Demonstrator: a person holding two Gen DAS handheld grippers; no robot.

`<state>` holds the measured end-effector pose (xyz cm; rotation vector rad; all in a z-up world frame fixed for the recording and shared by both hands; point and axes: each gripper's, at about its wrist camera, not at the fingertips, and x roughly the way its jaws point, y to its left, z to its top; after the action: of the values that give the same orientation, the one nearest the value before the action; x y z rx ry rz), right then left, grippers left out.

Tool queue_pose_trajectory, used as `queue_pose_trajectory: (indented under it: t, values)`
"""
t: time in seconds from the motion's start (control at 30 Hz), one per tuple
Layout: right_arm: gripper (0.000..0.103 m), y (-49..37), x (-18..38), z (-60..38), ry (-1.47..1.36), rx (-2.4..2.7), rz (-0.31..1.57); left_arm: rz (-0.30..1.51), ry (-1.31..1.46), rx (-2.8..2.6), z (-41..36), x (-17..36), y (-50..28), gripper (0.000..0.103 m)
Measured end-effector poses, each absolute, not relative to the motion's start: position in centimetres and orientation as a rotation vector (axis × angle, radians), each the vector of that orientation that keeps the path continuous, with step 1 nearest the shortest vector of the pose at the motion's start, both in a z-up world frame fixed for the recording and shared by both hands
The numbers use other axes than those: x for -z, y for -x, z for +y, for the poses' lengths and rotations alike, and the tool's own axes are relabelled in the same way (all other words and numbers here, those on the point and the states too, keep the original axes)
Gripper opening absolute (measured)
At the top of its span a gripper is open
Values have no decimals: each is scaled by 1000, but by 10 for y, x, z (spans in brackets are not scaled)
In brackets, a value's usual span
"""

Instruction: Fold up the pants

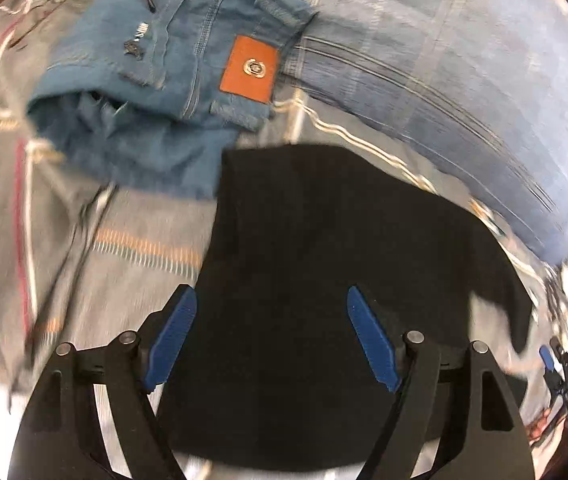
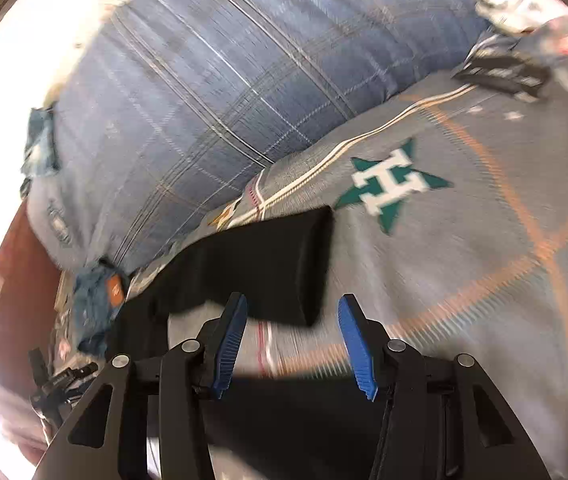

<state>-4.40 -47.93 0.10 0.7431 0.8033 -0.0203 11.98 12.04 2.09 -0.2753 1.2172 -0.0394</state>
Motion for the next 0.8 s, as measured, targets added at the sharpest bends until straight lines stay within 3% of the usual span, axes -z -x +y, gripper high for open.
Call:
queue_pose_trajectory:
  t: [0.17, 0.23, 0.4, 0.53, 0.6, 0.77, 0.8]
  values:
    - [48, -19, 37, -470, -720, 75, 895, 1259, 262, 29, 84, 3, -159, 75]
    - [6, -29, 36, -461, -607, 65, 905, 1284, 201, 29, 74, 7, -156, 33]
    - [5, -37, -1, -484, -484, 95, 785, 1275, 179, -6, 73, 16, -164, 27]
    - [6, -67, 25, -514, -505, 173, 884, 1295, 207, 12, 76, 16, -169, 27]
    - [11, -74, 41, -512, -499, 179, 945, 1285, 223, 60, 81, 2, -167, 27]
    - [24, -48, 26, -522, -566, 154, 835, 1157, 313, 82, 132, -62, -155, 29]
    - [27, -40, 22, -526, -574, 160, 819, 1146, 319, 72, 140, -68, -155, 39]
